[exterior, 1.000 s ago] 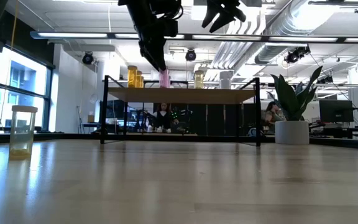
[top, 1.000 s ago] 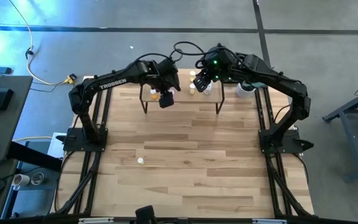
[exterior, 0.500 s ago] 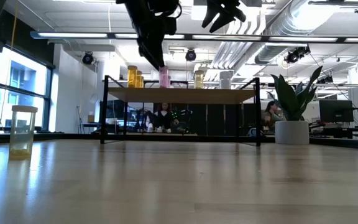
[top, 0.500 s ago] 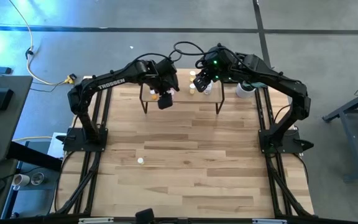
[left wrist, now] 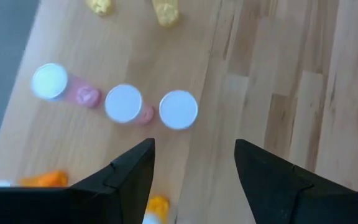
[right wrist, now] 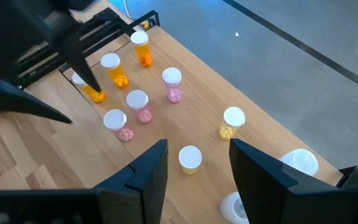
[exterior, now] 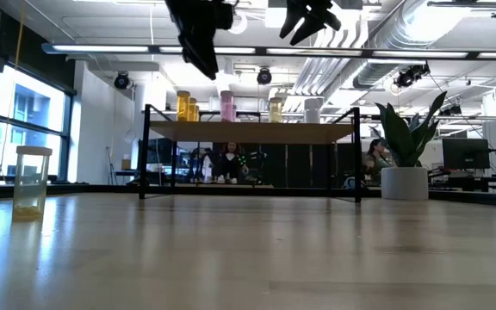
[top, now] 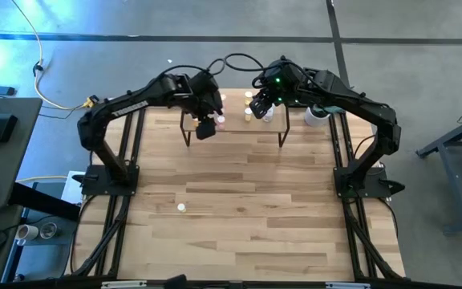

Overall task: Pick and place medicine bottles onto shelf by color
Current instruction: Put the yellow pill bottle on the shelf aligned with the other yellow pill bottles

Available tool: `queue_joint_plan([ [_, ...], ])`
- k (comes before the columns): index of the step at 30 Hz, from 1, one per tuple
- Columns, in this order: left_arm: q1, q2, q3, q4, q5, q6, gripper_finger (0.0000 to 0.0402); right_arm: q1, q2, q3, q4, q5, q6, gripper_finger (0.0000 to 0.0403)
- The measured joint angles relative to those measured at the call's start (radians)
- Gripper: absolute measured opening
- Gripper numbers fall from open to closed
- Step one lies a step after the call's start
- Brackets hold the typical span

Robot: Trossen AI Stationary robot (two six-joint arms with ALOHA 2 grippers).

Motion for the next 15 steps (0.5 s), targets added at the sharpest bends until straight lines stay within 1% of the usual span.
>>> queue_joint_plan([
  [5, -0.002, -0.070, 0.000, -0.058, 0.004, -0.021, 0.0209, 0.000, 0.000, 0.000, 0.001, -0.013, 0.000, 0.0163],
  [11, -0.016, -0.164, 0.000, -0.128, 0.006, -0.071, 0.0209, 0.000, 0.000, 0.000, 0.001, -0.091, -0.060, 0.0163],
  [15, -0.041, -0.236, -0.022, -0.146, 0.045, -0.132, 0.0209, 0.000, 0.000, 0.000, 0.001, -0.134, -0.085, 0.0163],
])
